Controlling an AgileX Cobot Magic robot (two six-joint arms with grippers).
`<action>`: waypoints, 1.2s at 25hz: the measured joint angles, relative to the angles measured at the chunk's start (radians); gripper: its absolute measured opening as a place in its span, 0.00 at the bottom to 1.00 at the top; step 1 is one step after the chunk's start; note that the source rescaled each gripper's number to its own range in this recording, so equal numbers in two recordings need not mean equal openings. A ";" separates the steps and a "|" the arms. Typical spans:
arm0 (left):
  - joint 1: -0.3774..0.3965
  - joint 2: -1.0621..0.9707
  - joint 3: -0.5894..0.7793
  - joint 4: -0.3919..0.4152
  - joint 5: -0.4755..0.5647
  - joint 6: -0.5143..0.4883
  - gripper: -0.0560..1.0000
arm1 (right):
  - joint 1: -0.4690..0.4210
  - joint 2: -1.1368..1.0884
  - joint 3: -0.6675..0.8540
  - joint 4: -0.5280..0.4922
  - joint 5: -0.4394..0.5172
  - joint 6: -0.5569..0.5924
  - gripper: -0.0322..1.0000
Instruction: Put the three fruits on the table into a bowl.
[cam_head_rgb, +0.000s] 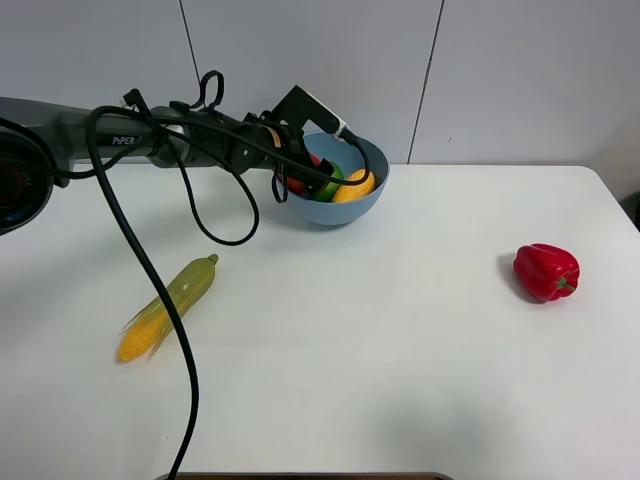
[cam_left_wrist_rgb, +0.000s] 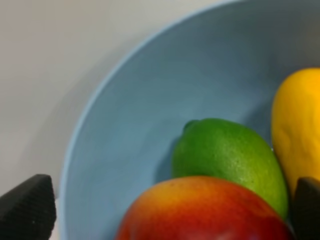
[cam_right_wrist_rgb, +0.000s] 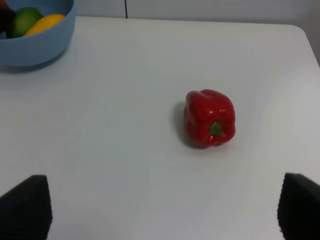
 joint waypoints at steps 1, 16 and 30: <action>0.000 -0.014 0.000 0.006 0.018 0.000 0.97 | 0.000 0.000 0.000 0.000 0.000 0.000 0.94; 0.028 -0.370 0.000 0.011 0.409 -0.001 0.98 | 0.000 0.000 0.000 0.000 0.000 0.000 0.94; 0.254 -0.648 0.000 0.011 0.794 -0.053 0.98 | 0.000 0.000 0.000 0.000 0.000 0.000 0.94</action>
